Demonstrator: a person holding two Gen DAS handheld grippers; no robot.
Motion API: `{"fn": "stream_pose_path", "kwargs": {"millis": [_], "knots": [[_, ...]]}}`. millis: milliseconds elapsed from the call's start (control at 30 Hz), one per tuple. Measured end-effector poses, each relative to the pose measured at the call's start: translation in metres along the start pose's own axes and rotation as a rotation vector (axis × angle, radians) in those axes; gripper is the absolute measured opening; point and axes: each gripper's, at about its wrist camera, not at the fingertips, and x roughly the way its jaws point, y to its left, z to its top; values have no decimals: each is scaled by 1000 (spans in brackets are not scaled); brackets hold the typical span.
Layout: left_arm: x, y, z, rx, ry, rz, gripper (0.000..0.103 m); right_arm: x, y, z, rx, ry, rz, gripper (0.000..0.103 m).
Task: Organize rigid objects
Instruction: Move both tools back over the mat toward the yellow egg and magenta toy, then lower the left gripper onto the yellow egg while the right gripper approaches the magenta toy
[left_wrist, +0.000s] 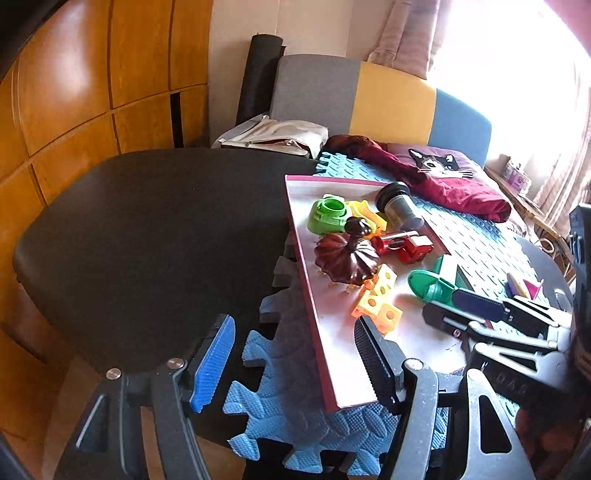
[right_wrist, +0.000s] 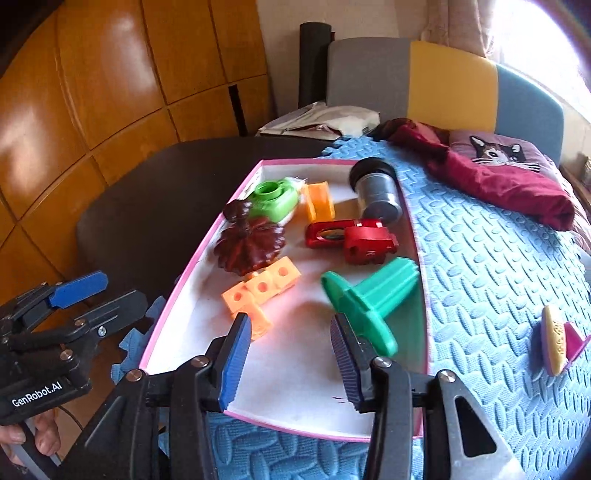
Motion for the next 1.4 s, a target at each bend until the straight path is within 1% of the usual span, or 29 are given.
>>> {"fn": "stream_pose_path", "kwargs": {"millis": [467,633,867,1033,1133,1233,1300,1400], "knots": [[-2,-24,2,71,3,-23,68,-28,-49,-1,31,-34,-97,45],[-3,-37,6,107,-3,-39,68,-45,-75,2,35,-56,-164,45],[-2,-59,11,167,-7,-64,68,-75,-133,6,103,-109,-296,45],[-2,-79,15,216,-9,-83,68,-93,-187,1,192,-150,-396,45],[-2,-91,17,245,-10,-95,68,-97,-219,-10,277,-179,-443,45],[-2,-104,20,271,-9,-108,68,-100,-250,-20,432,-175,-436,45],[-3,-113,21,281,-11,-120,68,-110,-262,-23,497,-228,-425,45],[-2,-124,23,295,-8,-140,68,-115,-278,-28,587,-233,-392,45]]}}
